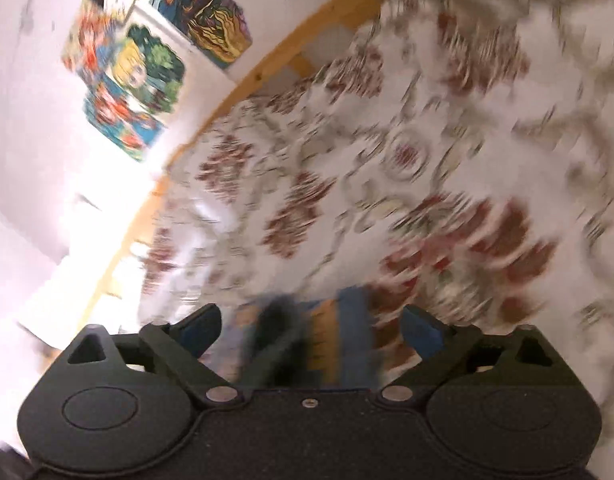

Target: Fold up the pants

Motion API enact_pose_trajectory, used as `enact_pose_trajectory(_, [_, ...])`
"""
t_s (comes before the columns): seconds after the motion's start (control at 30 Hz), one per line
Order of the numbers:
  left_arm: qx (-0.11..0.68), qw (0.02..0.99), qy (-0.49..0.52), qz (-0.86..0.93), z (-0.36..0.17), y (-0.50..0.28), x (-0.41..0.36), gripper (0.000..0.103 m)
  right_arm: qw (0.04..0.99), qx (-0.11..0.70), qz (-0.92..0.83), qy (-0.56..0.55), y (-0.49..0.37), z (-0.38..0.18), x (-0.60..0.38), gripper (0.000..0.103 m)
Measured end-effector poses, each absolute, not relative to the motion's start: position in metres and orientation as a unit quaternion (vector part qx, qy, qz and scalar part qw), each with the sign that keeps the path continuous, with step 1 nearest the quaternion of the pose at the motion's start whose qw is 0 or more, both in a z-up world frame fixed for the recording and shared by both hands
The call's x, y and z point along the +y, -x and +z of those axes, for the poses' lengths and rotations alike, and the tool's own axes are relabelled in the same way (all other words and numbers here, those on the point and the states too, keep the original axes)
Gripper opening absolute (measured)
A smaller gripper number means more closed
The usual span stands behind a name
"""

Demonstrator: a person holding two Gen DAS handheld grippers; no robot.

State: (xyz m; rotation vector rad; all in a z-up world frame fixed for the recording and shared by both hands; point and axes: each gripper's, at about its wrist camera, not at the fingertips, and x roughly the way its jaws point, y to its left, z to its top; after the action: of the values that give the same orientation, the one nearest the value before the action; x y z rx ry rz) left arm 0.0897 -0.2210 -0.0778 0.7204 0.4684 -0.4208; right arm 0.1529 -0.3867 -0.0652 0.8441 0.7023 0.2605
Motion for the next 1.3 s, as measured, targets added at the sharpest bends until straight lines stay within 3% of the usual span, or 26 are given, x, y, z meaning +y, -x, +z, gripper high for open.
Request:
enact_pose_trajectory(0.2, [0.216,0.873,-0.387,-0.203,-0.097,-0.079,-0.237,0.018,0.804,0.361,0.153,-0.447,-0.163,-0.082,-0.381,0.067])
enact_pose_trajectory(0.37, [0.209,0.869,-0.404,-0.197,-0.103,-0.074,-0.242,0.018,0.803,0.376,0.146,-0.439,-0.165,-0.089,-0.377,0.035])
enact_pose_trajectory(0.43, [0.209,0.868,-0.406,-0.193,-0.103,-0.073,-0.244,0.018,0.805,0.378,0.142,-0.435,-0.165,-0.091,-0.376,0.027])
enact_pose_trajectory(0.73, [0.217,0.862,-0.412,-0.201,-0.106,-0.067,-0.253,0.02,0.827,0.39,0.12,-0.385,-0.162,-0.086,-0.377,0.021])
enact_pose_trajectory(0.97, [0.261,0.86,-0.346,-0.27,-0.107,-0.073,-0.239,0.036,0.839,0.413,0.094,-0.343,-0.161,-0.09,-0.373,0.017])
enact_pose_trajectory(1.03, [0.291,0.853,-0.307,-0.307,-0.099,-0.078,-0.226,0.046,0.842,0.421,0.087,-0.326,-0.161,-0.091,-0.371,0.024])
enact_pose_trajectory(1.07, [0.304,0.85,-0.289,-0.32,-0.095,-0.079,-0.217,0.051,0.847,0.426,0.075,-0.31,-0.159,-0.091,-0.368,0.041])
enact_pose_trajectory(1.2, [0.344,0.839,-0.239,-0.346,-0.067,-0.085,-0.17,0.066,0.867,0.425,0.037,-0.257,-0.145,-0.083,-0.362,0.066])
enact_pose_trajectory(1.23, [0.347,0.842,-0.231,-0.342,-0.058,-0.088,-0.154,0.069,0.874,0.42,0.024,-0.241,-0.139,-0.079,-0.36,0.082])
enact_pose_trajectory(1.27, [0.347,0.848,-0.226,-0.33,-0.052,-0.091,-0.141,0.076,0.882,0.414,0.013,-0.223,-0.133,-0.075,-0.357,0.093])
enact_pose_trajectory(1.3, [0.343,0.858,-0.221,-0.312,-0.045,-0.094,-0.126,0.086,0.891,0.408,0.002,-0.201,-0.128,-0.07,-0.352,0.096])
